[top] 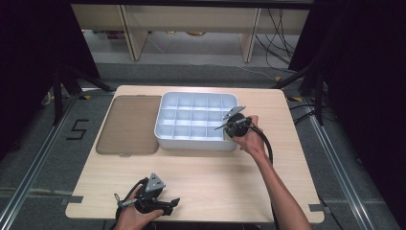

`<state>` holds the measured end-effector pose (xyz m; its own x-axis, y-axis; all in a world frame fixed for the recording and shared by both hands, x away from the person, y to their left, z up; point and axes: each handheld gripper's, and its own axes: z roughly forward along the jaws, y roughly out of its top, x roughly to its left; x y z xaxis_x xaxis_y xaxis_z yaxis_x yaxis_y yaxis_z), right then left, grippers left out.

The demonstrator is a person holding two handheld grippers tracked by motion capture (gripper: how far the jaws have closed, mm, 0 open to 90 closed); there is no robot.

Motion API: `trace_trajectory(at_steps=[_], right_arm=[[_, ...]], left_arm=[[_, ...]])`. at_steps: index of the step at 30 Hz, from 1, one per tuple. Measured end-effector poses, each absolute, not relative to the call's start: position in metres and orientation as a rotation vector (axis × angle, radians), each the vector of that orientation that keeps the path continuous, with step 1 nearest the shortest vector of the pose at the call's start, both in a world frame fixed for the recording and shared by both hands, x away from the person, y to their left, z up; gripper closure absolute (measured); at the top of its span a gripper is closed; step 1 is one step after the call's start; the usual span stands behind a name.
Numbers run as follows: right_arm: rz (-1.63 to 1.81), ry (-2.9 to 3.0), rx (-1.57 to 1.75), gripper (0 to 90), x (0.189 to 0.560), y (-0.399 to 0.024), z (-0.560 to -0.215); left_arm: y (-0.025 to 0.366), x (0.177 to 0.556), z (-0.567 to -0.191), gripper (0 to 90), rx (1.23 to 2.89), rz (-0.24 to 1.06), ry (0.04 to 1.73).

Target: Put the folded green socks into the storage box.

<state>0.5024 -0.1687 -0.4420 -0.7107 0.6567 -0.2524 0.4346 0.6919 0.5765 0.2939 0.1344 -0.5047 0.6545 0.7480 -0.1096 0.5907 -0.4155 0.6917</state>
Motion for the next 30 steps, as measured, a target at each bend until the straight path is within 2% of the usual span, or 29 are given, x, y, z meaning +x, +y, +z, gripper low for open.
trace_trajectory(at_steps=[30], right_arm=[[0.557,2.543,0.925,72.6,0.5038,-0.1644,-0.4470]], left_arm=[[0.1360,0.2933,-0.5029,23.0,2.164,0.274,1.005]])
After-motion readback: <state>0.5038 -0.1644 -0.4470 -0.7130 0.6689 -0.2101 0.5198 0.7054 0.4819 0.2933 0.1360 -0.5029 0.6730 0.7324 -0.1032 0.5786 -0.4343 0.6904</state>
